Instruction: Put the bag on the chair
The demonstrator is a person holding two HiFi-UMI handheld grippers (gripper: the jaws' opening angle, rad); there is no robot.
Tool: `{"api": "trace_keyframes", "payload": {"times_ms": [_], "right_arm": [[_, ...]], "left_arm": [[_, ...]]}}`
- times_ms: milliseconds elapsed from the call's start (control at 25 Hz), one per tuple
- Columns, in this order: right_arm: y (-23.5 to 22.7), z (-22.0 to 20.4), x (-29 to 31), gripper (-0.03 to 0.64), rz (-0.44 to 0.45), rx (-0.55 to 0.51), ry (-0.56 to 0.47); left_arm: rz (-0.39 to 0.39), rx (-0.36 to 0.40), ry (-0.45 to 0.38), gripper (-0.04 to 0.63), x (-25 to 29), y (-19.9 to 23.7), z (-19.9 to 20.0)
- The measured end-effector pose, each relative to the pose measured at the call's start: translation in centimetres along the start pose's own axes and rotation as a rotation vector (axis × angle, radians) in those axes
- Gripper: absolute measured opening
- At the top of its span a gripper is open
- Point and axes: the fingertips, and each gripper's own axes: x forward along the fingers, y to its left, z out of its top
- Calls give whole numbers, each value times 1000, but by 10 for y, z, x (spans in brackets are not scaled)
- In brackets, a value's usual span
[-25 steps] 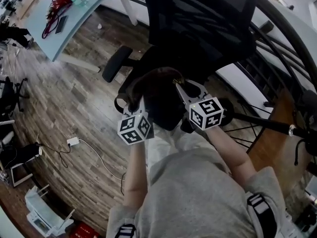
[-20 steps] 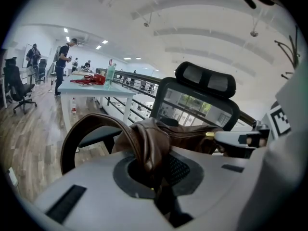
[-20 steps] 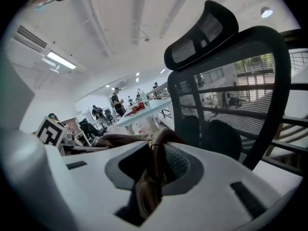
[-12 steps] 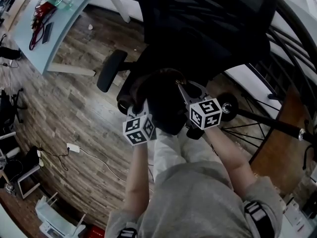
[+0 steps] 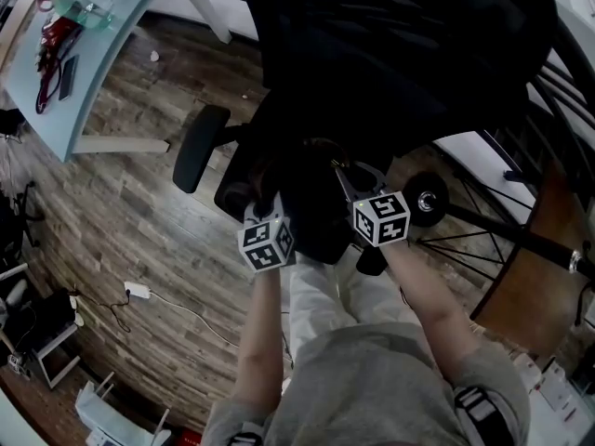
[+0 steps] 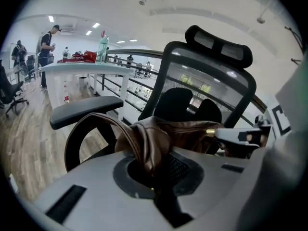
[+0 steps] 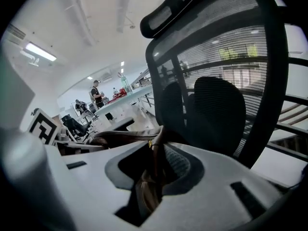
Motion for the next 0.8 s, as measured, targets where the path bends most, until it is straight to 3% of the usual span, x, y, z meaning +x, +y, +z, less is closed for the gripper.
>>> {"api": "trace_keyframes", "payload": {"times_ms": [800], "right_arm": [[-26,-39,51,77,-68,62,91]], "left_arm": [[1,5,146,18,59,28,-39]]}}
